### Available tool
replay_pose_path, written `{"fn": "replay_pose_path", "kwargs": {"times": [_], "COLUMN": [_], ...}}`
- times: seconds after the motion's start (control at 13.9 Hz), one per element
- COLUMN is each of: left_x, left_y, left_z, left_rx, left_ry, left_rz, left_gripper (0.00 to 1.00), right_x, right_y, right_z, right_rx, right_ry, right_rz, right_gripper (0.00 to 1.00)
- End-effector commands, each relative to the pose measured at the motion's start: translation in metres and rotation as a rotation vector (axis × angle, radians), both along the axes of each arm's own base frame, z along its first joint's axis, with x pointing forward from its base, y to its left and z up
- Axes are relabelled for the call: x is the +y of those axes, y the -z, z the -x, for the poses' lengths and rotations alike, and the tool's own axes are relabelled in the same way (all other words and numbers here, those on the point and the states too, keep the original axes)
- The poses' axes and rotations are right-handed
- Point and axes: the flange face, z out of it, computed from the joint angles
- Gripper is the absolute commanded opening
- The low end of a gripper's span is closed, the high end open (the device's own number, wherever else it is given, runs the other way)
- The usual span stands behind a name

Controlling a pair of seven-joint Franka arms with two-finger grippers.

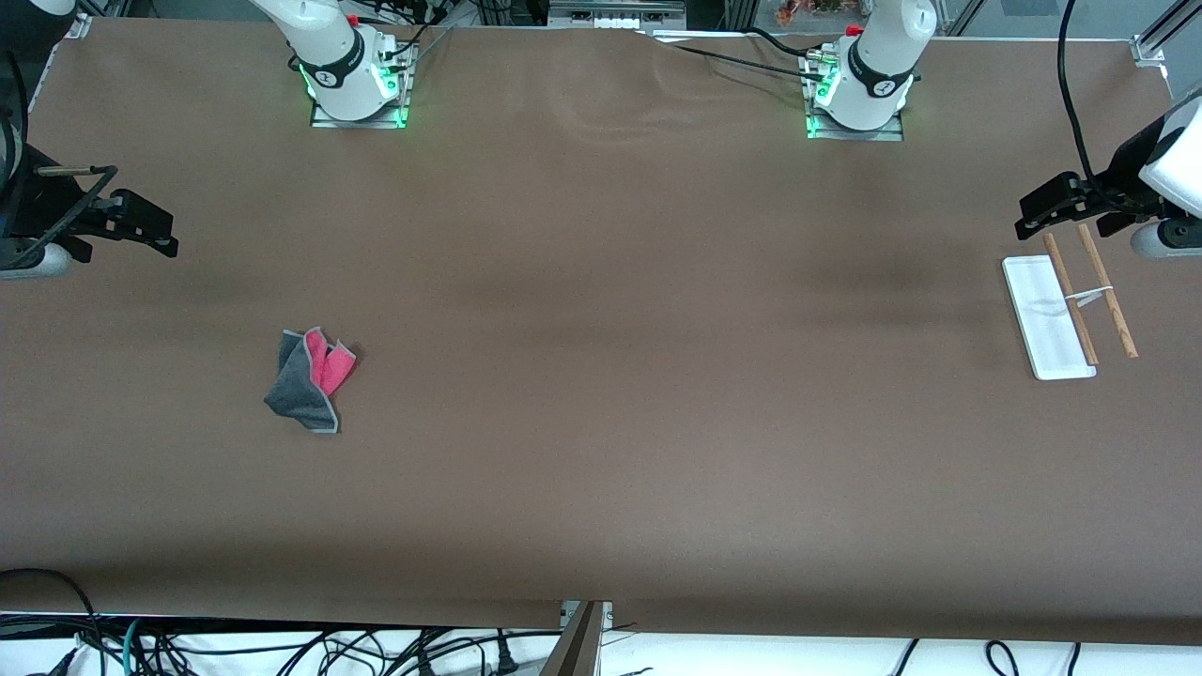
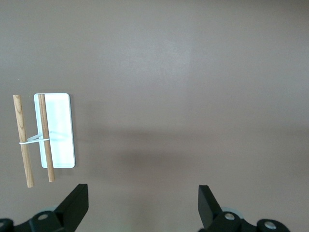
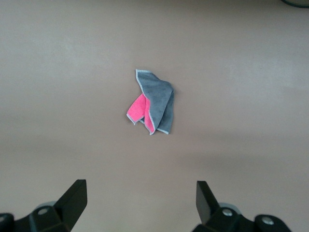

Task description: Pass towel and hang on rack

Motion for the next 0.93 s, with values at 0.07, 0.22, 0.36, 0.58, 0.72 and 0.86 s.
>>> {"fn": "replay_pose_path", "kwargs": {"times": [0.07, 0.22, 0.36, 0.58, 0.72, 0.86], "left_x": [-0.0008, -0.0008, -0.0008, -0.0016, -0.0025, -0.0025], "left_y": [-0.0082, -0.0082, -0.0074, -0.009, -0.0082, -0.0088], "left_z": [0.0007, 0.0007, 0.0003, 0.0005, 0.0001, 0.0009], "left_rx": [0.003, 0.003, 0.004, 0.0, 0.001, 0.003], "left_ry": [0.014, 0.014, 0.014, 0.016, 0.017, 0.017], "left_rz": [-0.006, -0.006, -0.006, -0.006, -0.006, -0.006], "left_gripper": [1.0, 1.0, 1.0, 1.0, 1.0, 1.0], "right_x": [-0.0023, -0.0014, -0.0014, 0.0021, 0.0023, 0.0006], "right_y": [-0.0031, -0.0023, -0.0023, -0.0026, -0.0021, -0.0021], "right_z": [0.0035, 0.0018, 0.0018, 0.0016, 0.0007, 0.0006], "right_rx": [0.004, 0.005, 0.005, 0.002, -0.001, -0.001], "right_ry": [-0.007, -0.01, -0.01, -0.015, -0.016, -0.013], "right_rz": [0.013, 0.02, 0.02, 0.02, 0.018, 0.018], "right_gripper": [1.0, 1.0, 1.0, 1.0, 1.0, 1.0]}}
